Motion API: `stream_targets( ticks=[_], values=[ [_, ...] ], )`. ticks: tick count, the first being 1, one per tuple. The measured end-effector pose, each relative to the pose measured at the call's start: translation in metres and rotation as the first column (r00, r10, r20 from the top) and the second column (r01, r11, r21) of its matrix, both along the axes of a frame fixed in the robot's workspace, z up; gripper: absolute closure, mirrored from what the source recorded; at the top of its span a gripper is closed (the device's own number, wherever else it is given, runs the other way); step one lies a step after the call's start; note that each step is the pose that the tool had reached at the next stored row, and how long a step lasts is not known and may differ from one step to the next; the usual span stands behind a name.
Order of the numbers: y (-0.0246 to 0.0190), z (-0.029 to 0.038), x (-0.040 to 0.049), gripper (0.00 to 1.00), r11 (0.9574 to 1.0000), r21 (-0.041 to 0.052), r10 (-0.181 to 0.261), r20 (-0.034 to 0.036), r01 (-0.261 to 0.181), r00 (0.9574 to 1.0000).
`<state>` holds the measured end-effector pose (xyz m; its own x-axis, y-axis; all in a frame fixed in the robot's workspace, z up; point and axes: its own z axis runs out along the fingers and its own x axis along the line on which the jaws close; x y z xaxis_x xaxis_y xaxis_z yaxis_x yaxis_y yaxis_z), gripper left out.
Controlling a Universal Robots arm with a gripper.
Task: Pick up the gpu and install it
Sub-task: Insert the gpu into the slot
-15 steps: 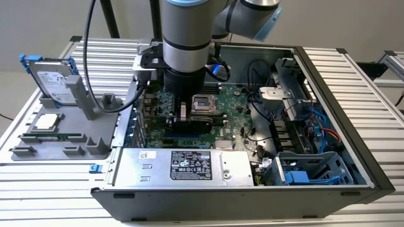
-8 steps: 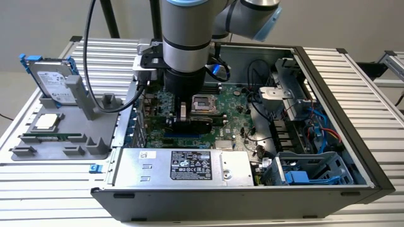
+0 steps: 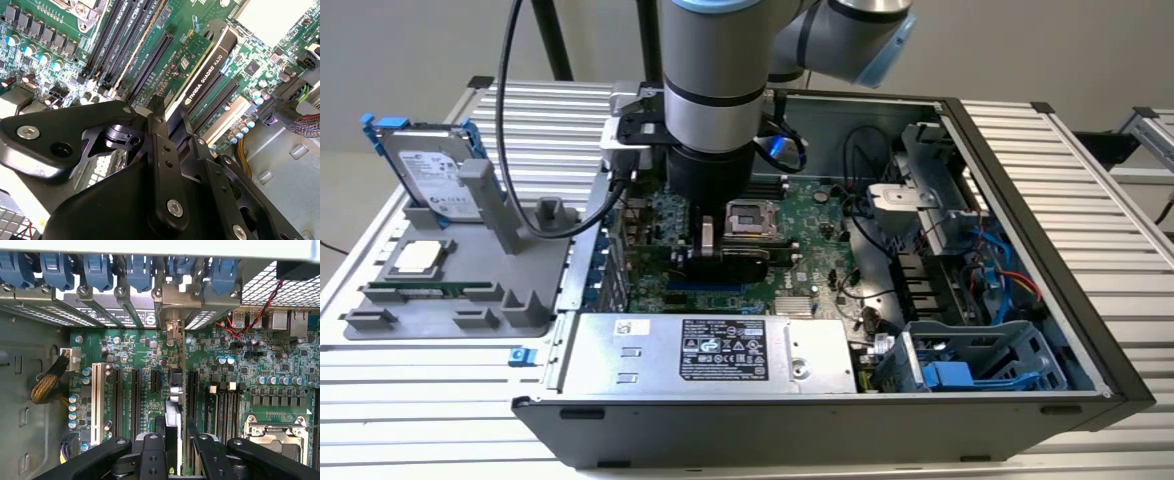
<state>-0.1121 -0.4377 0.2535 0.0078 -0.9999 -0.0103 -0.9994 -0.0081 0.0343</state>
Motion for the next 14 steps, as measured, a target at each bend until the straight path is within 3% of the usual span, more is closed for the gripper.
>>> stream_targets(
  ticks=[14],
  values=[
    [-0.0001,0.0020,-0.0008,1.00,1.0000,0.0000,0.000,0.0000,0.000,1.0000]
  ],
)
